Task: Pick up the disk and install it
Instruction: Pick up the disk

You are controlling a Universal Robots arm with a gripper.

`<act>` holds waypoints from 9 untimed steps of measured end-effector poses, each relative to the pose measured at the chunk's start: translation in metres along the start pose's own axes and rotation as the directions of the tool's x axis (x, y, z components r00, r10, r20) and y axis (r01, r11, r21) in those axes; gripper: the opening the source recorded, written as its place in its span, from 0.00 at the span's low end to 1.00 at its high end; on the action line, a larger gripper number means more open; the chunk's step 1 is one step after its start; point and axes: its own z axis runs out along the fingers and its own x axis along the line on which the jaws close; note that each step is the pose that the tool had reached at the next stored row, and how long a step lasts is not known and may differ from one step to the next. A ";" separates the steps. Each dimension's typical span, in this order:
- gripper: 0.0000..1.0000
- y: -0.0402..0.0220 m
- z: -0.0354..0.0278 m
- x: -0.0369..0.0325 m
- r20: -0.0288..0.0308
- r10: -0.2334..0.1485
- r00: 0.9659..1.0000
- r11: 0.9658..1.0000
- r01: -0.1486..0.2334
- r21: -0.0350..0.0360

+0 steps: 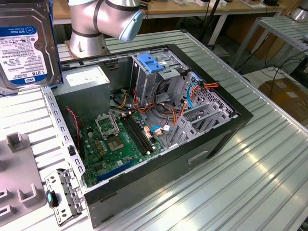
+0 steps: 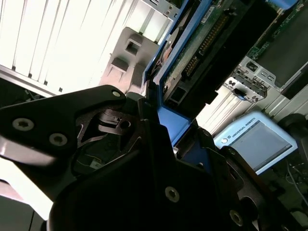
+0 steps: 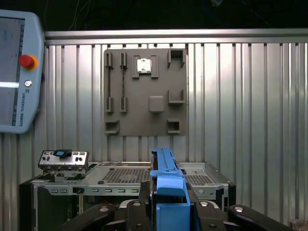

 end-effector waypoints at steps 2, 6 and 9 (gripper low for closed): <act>0.37 -0.0014 0.0000 0.0017 0.000 0.000 1.000 1.000 0.000 0.000; 0.37 -0.0039 0.0001 0.0069 0.000 0.000 1.000 1.000 0.000 0.000; 0.37 -0.0066 0.0003 0.0094 0.000 0.000 1.000 1.000 0.000 0.000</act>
